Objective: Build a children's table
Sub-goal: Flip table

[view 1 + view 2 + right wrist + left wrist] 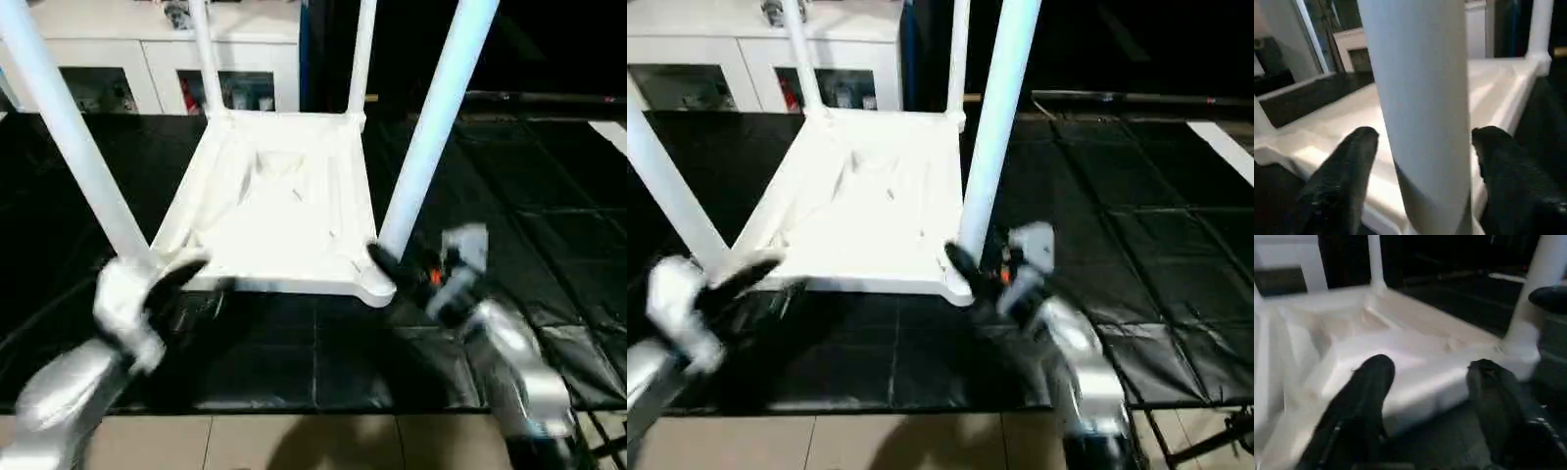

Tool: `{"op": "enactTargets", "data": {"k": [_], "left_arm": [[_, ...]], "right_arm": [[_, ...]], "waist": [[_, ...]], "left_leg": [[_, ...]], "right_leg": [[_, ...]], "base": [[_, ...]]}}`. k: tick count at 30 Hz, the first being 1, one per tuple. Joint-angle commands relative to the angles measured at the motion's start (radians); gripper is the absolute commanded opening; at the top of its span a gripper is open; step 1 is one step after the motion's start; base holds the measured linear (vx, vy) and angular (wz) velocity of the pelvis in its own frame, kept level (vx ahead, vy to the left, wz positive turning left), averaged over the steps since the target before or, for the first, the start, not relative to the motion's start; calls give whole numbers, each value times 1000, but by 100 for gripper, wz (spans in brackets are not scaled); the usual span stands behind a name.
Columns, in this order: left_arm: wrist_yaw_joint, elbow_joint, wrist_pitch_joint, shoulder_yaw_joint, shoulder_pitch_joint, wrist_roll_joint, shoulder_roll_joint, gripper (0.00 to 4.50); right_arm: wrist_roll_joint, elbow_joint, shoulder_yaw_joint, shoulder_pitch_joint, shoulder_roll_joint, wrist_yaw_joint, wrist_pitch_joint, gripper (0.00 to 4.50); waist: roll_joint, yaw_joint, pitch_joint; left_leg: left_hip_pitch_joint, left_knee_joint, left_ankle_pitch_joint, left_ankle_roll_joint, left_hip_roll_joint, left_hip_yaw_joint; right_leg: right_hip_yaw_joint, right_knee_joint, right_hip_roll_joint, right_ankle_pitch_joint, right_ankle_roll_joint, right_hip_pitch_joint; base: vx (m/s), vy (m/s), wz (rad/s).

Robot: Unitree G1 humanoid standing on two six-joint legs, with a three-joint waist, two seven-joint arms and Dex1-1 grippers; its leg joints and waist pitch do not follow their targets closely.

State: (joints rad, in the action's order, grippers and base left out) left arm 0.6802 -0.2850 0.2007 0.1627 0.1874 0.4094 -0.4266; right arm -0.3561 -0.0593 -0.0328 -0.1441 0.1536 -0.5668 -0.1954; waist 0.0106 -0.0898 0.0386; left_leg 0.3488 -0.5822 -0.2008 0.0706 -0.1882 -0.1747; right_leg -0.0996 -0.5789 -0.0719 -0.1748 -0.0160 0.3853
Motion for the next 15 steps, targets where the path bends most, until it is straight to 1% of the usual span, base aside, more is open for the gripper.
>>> {"op": "enactTargets", "data": {"k": [1, 2, 3, 4, 5, 6, 7, 8, 9, 10, 11, 12, 13, 15], "left_arm": [[23, -33, 32, 26, 10, 35, -15, 332], [26, -41, 43, 36, 22, 48, -22, 333], [27, -42, 45, 37, 23, 49, -24, 333], [39, -52, 66, 51, 42, 64, -47, 338], [64, -56, 85, 72, 68, 71, -87, 353], [65, -57, 86, 73, 69, 71, -88, 353], [44, -35, 115, 107, 73, 57, -116, 374], [42, -33, 117, 110, 72, 55, -118, 373], [5, 0, 128, 140, 55, 31, -132, 373], [-12, 15, 131, 155, 47, 22, -136, 377], [-56, 44, 148, 192, 30, 13, -143, 410], [-57, 44, 149, 193, 30, 13, -143, 410], [-86, 57, 173, 219, 24, 17, -152, 418], [-102, 65, 186, 225, 21, 13, -160, 420]], "right_arm": [[-21, 48, -10, 11, 12, -5, -22, 379], [-26, 61, -10, 26, 20, -18, -21, 385], [-27, 62, -10, 28, 22, -21, -21, 385], [-37, 81, -7, 51, 40, -53, -21, 399], [-39, 102, -1, 80, 73, -97, -16, 409], [-39, 103, -1, 81, 74, -99, -16, 409], [-51, 121, -4, 102, 107, -136, -29, 422], [-52, 122, -5, 103, 110, -139, -30, 424], [-76, 140, -11, 117, 133, -172, -49, 424], [-92, 152, -14, 124, 145, -190, -62, 437], [-136, 188, -20, 143, 179, -237, -99, 450], [-137, 189, -20, 143, 180, -239, -100, 450], [-169, 220, -20, 160, 214, -281, -133, 450], [-183, 231, -15, 165, 234, -307, -154, 450]], "waist": [[4, 2, -37], [2, 2, -35], [4, 1, -34], [0, 0, -36], [0, 1, -34], [0, 0, -34], [-2, 2, -33], [-1, 1, -33], [-2, 3, -33], [-2, 4, -32], [-2, 1, -34], [-2, 0, -34], [2, -2, -36], [-1, -2, -37]], "left_leg": [[-2, 85, -301, -19, -46, 18], [-6, 85, -317, -18, -45, 18], [-7, 86, -322, -16, -46, 19], [-5, 86, -320, -16, -46, 21], [-3, 87, -321, -20, -46, 21], [-2, 87, -320, -22, -46, 22], [-3, 87, -321, -24, -46, 21], [-5, 87, -325, -25, -45, 21], [-4, 86, -329, -27, -43, 22], [-4, 86, -327, -30, -42, 22], [-7, 84, -324, -32, -43, 22], [-7, 84, -320, -35, -43, 22], [-5, 84, -305, -37, -45, 24], [-3, 83, -297, -43, -46, 24]], "right_leg": [[62, 76, -73, -408, -105, -31], [61, 82, -72, -442, -91, -27], [61, 84, -74, -454, -85, -27], [62, 82, -75, -460, -77, -28], [62, 83, -73, -462, -70, -29], [62, 84, -73, -463, -64, -29], [62, 83, -71, -459, -64, -27], [61, 84, -69, -461, -62, -27], [59, 86, -68, -462, -62, -27], [59, 87, -67, -464, -58, -29], [59, 88, -69, -464, -54, -27], [59, 87, -68, -458, -52, -29], [60, 83, -70, -432, -60, -31], [59, 81, -68, -409, -69, -32]], "base": [[0, 0, 0], [0, 0, 0], [0, 0, 0], [0, 0, 0], [0, 0, 0], [0, 0, 0], [0, 0, 0], [0, 0, 0], [0, 0, 0], [0, 0, 0], [0, 0, 0], [0, 0, 0], [0, 0, 0], [0, 0, 0]]}}
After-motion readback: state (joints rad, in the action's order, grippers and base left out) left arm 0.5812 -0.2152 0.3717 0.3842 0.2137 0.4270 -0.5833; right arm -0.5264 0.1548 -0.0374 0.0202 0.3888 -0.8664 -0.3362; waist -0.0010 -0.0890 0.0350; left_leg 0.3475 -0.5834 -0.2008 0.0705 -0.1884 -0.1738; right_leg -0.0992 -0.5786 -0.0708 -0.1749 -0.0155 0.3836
